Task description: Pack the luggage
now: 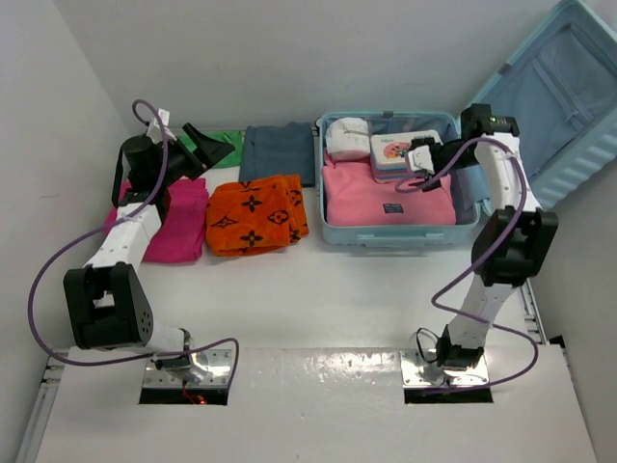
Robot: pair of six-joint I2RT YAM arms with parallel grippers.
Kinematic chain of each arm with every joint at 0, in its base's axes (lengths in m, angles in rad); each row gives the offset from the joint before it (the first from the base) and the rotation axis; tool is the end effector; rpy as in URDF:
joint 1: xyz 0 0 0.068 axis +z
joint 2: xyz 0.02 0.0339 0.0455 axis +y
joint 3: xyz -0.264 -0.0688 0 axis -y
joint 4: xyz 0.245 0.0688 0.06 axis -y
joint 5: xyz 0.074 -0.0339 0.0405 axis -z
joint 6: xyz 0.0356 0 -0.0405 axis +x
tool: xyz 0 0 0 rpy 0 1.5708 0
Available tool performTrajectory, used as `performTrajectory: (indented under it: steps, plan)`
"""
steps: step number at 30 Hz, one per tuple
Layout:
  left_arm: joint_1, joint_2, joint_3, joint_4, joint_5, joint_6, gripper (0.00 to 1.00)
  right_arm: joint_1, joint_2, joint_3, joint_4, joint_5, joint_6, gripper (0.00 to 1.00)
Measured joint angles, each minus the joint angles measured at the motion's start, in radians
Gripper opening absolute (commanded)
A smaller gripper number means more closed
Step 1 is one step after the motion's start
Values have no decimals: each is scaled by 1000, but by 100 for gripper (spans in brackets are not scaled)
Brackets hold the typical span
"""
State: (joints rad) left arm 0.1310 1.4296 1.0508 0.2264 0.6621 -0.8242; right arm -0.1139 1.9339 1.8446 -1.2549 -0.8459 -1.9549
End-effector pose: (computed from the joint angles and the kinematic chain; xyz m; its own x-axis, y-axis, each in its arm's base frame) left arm 0.3336 0.0219 0.3245 -0.4688 -0.6457 -0.6028 0.2287 0.5704 -0.7889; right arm 0.3856 -0.0173 0.3031 0.4478 -0.6700 -0.5921 -0.8632 -0.1513 -0.4816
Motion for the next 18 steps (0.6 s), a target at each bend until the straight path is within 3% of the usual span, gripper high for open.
performTrajectory:
  steps: [1, 3, 7, 10, 18]
  plan:
    - [0, -4, -4, 3, 2, 0, 100, 7, -29, -35, 12, -1, 0, 37]
    - [0, -13, -17, 8, 4, 0, 100, 32, -90, -107, 42, -1, 32, 22]
    - [-6, -30, -43, 8, 5, 0, 100, 120, -241, -404, 414, 44, 290, 13]
    - [-10, -39, -49, 6, 4, 0, 100, 179, -241, -551, 684, 122, 477, 13]
    - [-14, -47, -47, -29, -5, 28, 100, 171, 2, -507, 1044, 349, 698, 10]
